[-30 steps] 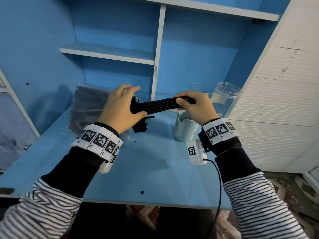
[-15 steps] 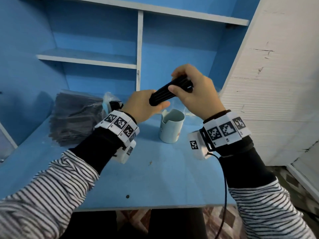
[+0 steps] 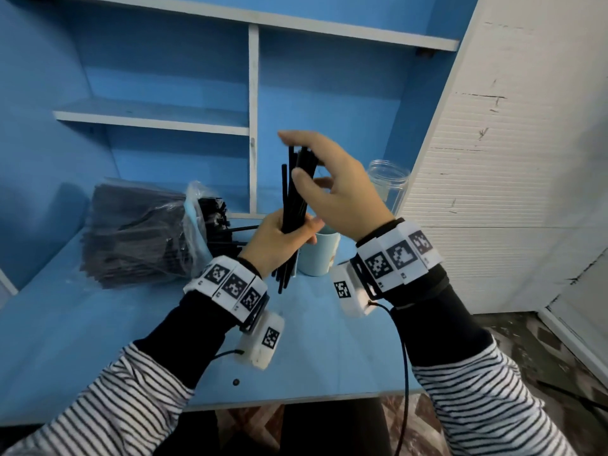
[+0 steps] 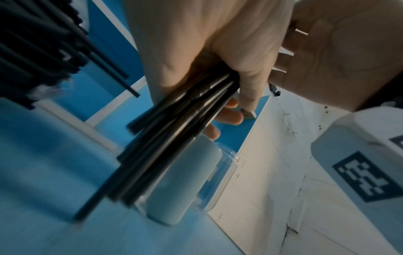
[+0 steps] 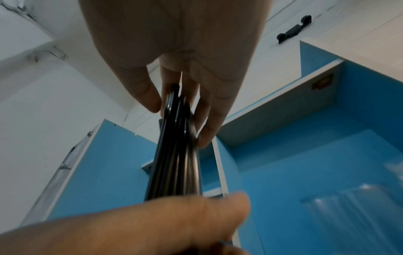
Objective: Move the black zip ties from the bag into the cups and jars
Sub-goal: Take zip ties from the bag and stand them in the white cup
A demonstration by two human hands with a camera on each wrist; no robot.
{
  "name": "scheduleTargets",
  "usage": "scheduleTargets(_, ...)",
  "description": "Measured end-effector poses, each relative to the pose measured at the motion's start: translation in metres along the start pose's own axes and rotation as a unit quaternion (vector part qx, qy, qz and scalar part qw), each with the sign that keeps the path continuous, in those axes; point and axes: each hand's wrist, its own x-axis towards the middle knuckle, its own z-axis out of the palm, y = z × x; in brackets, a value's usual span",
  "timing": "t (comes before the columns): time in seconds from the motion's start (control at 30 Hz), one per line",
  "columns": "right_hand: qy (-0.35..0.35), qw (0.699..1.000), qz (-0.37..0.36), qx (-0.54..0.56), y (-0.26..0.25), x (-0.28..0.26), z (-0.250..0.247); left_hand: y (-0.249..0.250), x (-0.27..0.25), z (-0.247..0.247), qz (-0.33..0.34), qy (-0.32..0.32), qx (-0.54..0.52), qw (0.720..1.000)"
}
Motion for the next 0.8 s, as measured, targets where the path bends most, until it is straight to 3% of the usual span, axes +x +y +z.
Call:
scheduleTargets(0.17,-0.027,0.999,0.022,-0.030,0.018,-0.012,0.016,-0.020,-0.009,0.002,-0.061,-0.001,0.033,0.998)
scheduleTargets(0.33,-0.023,0.999,-0.028,-0.018,0.018,-0.014,0.019,-0.016,-0.007,0.003,-0.065,-0.012,0.052,0.996)
scheduleTargets(0.47,-0.065,0.996,-0.024,-0.051,0.025,-0.018,0.027,-0.021,-0.006,0.001,-0.090,-0.022,0.103,0.990)
scheduleTargets(0.8,-0.059,0.996,-0.015,-0.069,0.020,-0.018,0.023,-0.029,-0.009,-0.001,-0.126,-0.057,0.112,0.984)
